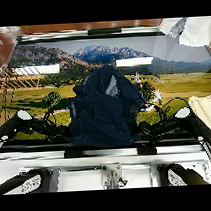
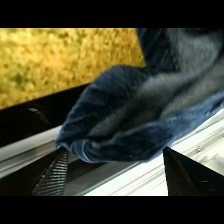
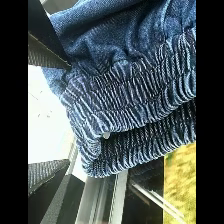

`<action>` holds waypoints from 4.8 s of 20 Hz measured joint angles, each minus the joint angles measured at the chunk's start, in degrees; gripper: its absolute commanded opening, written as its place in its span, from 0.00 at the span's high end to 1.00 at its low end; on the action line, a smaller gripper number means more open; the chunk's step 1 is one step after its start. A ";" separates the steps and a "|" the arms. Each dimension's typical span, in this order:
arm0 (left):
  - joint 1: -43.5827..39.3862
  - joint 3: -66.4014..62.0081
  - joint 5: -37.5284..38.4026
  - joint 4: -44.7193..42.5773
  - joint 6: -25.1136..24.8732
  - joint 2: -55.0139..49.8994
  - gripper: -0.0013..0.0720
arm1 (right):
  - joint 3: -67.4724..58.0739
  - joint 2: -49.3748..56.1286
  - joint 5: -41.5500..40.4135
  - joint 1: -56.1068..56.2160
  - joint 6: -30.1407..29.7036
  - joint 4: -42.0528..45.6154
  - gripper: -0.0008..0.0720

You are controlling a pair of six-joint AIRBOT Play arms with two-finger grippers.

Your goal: Fold the shirts.

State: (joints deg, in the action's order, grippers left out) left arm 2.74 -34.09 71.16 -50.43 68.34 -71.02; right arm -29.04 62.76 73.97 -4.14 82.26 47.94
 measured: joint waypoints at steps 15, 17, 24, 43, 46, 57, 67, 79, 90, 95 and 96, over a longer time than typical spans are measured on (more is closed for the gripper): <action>0.11 -1.46 2.45 3.65 -3.37 -3.58 0.85 | 4.76 0.37 -6.64 1.95 1.36 -3.08 0.04; 0.11 -1.92 3.08 3.74 -3.61 -3.04 0.85 | 5.11 1.97 -8.61 5.11 1.60 -4.31 0.04; 0.13 -4.42 5.27 3.76 -4.76 -0.13 0.85 | 4.17 4.46 -13.84 9.68 1.25 -4.90 0.80; -6.69 -43.91 -9.38 12.98 -7.34 -12.26 0.85 | -20.02 2.56 -11.82 4.00 10.49 5.51 0.80; -7.67 -53.02 -12.33 14.93 -6.16 -18.69 0.85 | -27.15 8.33 -14.40 3.98 10.78 5.84 0.80; -8.63 -74.97 -13.57 21.51 -0.74 -39.23 0.80 | -42.05 23.71 -13.29 3.21 16.70 15.10 0.80; -4.68 -79.71 -1.84 22.08 0.50 -44.17 0.07 | -42.64 26.47 -7.45 2.62 17.46 18.51 0.06; 2.12 -83.27 11.85 22.18 1.57 -37.44 0.16 | -28.28 20.81 -8.02 -8.85 -3.19 -5.57 0.04; 1.51 -83.27 13.35 22.21 1.75 -37.05 0.16 | -42.29 19.93 -15.30 -12.00 -4.39 -8.26 0.05; 1.44 -83.30 14.10 22.21 1.79 -37.05 0.16 | -39.80 19.96 -5.09 -14.53 -0.33 3.78 0.04; 1.44 -83.30 14.49 22.21 1.81 -37.05 0.16 | -37.64 19.96 -4.50 -14.93 -0.20 3.48 0.04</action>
State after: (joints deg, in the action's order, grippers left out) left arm 4.19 -117.38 85.65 -28.23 70.15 -108.07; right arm -66.67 82.72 69.47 -19.07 82.06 51.42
